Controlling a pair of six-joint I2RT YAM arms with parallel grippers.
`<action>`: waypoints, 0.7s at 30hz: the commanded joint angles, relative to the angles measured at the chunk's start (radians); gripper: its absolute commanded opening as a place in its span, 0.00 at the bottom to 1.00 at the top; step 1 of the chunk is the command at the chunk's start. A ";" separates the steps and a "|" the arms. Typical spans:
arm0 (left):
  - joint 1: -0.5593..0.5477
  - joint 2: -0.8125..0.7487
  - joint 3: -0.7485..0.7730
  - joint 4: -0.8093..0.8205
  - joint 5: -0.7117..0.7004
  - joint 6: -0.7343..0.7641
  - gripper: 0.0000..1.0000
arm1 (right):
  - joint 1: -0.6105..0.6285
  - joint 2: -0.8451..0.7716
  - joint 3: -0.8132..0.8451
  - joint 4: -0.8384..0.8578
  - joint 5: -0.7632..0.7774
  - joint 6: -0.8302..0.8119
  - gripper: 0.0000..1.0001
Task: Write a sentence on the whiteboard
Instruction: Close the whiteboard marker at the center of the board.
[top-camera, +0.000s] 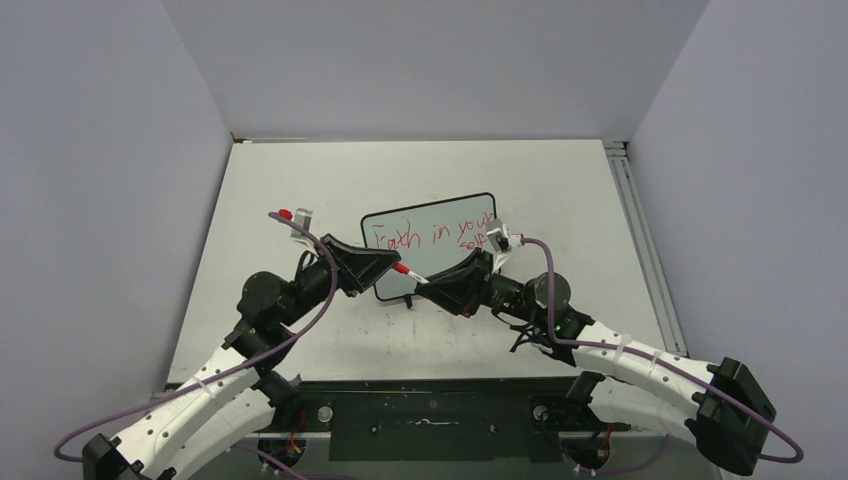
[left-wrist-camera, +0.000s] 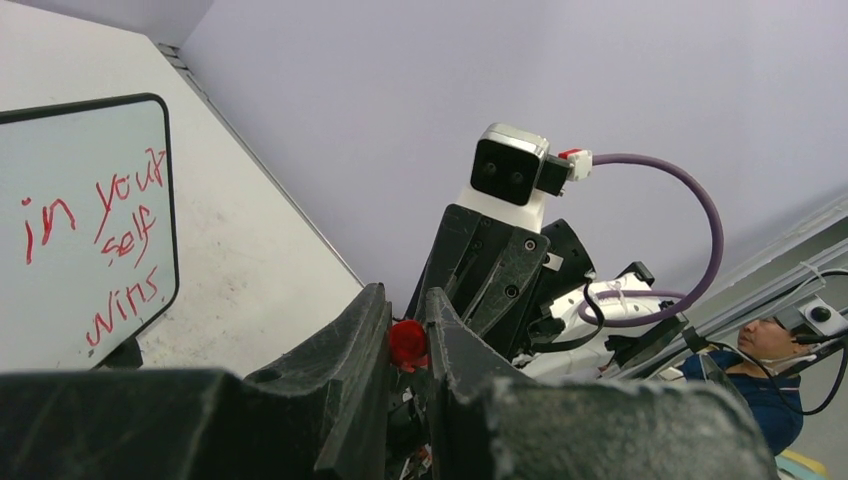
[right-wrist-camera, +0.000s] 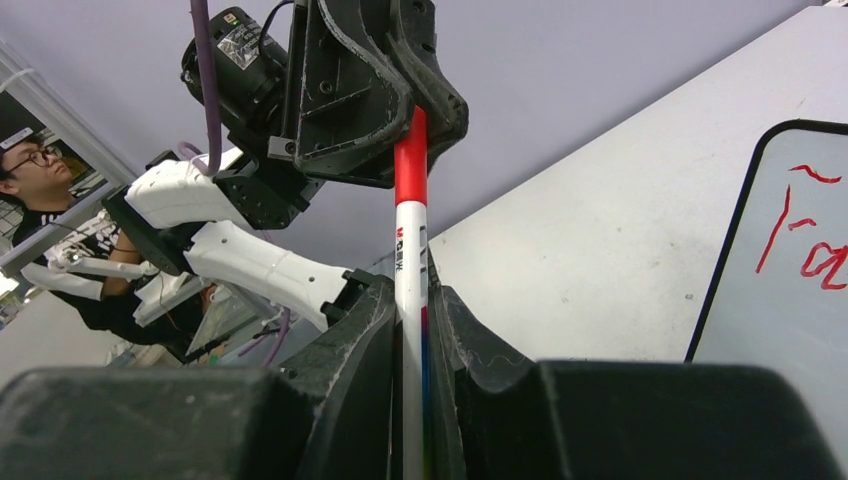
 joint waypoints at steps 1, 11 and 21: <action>-0.114 0.031 -0.034 -0.002 0.116 0.002 0.00 | 0.002 -0.003 0.068 0.114 0.119 -0.034 0.05; -0.237 0.062 -0.065 0.029 0.026 0.005 0.00 | 0.003 -0.062 0.050 0.111 0.210 -0.062 0.05; -0.255 0.035 -0.084 -0.031 0.009 0.020 0.00 | 0.003 -0.095 0.047 0.099 0.275 -0.099 0.05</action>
